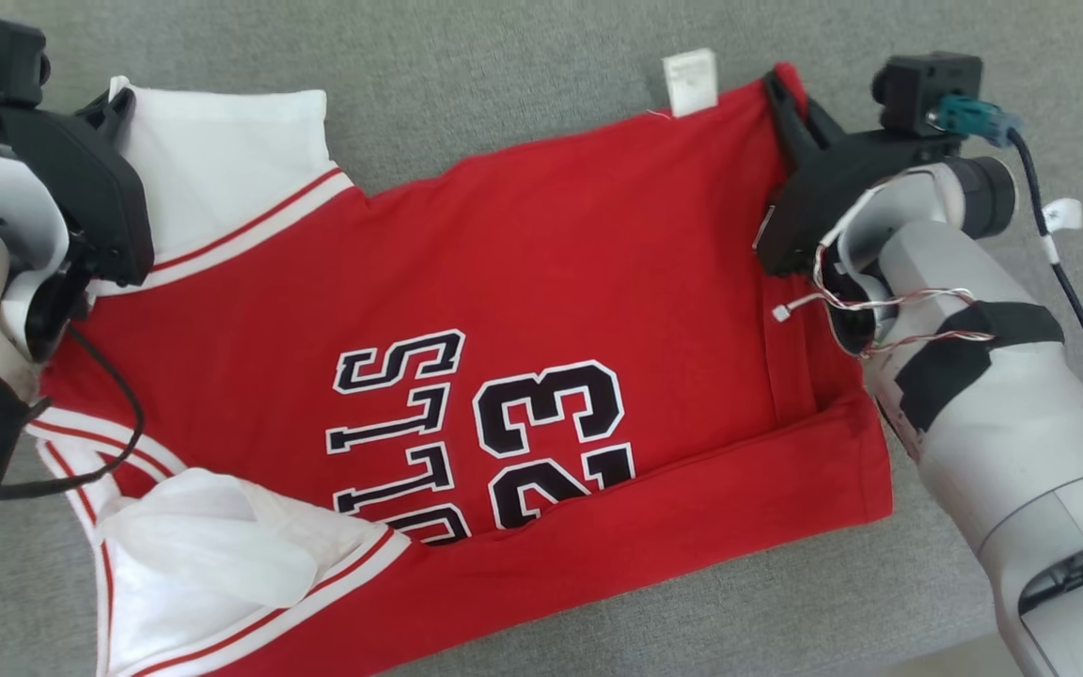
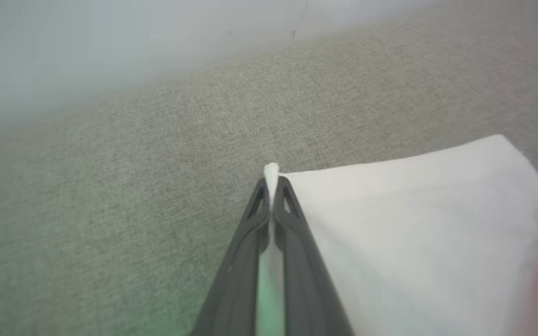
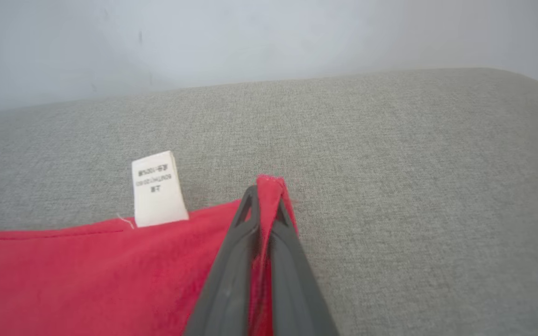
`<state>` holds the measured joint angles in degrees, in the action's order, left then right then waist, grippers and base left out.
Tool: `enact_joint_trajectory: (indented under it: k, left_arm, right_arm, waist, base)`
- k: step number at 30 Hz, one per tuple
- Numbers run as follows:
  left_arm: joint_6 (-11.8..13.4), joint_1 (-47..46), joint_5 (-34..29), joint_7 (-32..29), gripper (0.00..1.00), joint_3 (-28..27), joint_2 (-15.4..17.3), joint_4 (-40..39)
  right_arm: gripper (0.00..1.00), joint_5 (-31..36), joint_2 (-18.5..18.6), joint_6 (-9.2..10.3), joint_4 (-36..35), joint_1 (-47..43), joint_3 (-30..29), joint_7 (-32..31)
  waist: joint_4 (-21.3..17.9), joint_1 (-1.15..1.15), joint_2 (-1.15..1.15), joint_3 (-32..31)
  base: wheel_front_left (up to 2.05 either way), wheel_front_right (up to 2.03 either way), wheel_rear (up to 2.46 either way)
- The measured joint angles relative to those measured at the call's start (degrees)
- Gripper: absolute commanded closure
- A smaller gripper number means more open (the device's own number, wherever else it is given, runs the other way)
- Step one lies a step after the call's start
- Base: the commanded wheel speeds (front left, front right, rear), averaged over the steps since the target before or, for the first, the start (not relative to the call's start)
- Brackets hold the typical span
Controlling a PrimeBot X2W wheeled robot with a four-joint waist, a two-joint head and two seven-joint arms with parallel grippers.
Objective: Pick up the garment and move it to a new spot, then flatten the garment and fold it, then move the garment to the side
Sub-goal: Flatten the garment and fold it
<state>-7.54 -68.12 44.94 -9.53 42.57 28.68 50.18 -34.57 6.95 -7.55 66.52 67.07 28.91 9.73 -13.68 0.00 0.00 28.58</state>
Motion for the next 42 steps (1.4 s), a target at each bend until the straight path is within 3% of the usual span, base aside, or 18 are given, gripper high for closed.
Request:
enact_joint_trajectory:
  k: [11,17,24,31,37,42]
  left_arm:
    - [0.0,3.6,2.2,12.5,1.0,0.8,-0.3,-3.9]
    - [0.5,11.2,3.5,19.8,1.0,0.2,-0.7,-10.7]
    - [5.1,23.0,4.0,23.4,1.0,-1.0,0.8,-24.5]
    - [11.2,37.4,3.5,24.4,1.0,-4.7,2.5,-39.4]
    - [13.9,46.8,1.5,24.6,1.0,-8.8,0.9,-47.2]
    - [13.2,53.4,-0.1,24.6,1.0,-11.8,-1.9,-48.5]
  right_arm:
    - [1.0,-3.0,4.1,0.0,-3.5,-6.6,2.4,4.2]
    - [1.0,-5.4,7.7,0.0,-10.3,-14.3,3.4,5.1]
    - [1.0,-6.4,12.1,0.0,-21.1,-24.2,0.0,5.4]
    - [1.0,-6.3,12.9,0.0,-30.6,-34.8,-6.0,5.4]
    - [1.0,-6.5,12.7,0.0,-35.2,-42.0,-10.7,5.4]
    - [1.0,-6.8,12.6,0.0,-40.2,-48.4,-14.5,5.4]
  waist:
    - [2.0,0.0,0.0,-4.6]
    - [3.9,-0.01,0.0,-8.8]
    - [6.2,-0.02,-0.01,-12.6]
    - [8.3,-0.02,-0.02,-15.1]
    - [9.6,-0.02,-0.02,-16.2]
    - [11.1,-0.02,-0.02,-17.0]
  base:
    - [0.0,0.0,0.0]
    - [0.0,0.0,0.0]
    - [0.0,0.0,0.0]
    - [0.0,0.0,0.0]
    - [0.0,0.0,0.0]
    - [0.0,0.0,0.0]
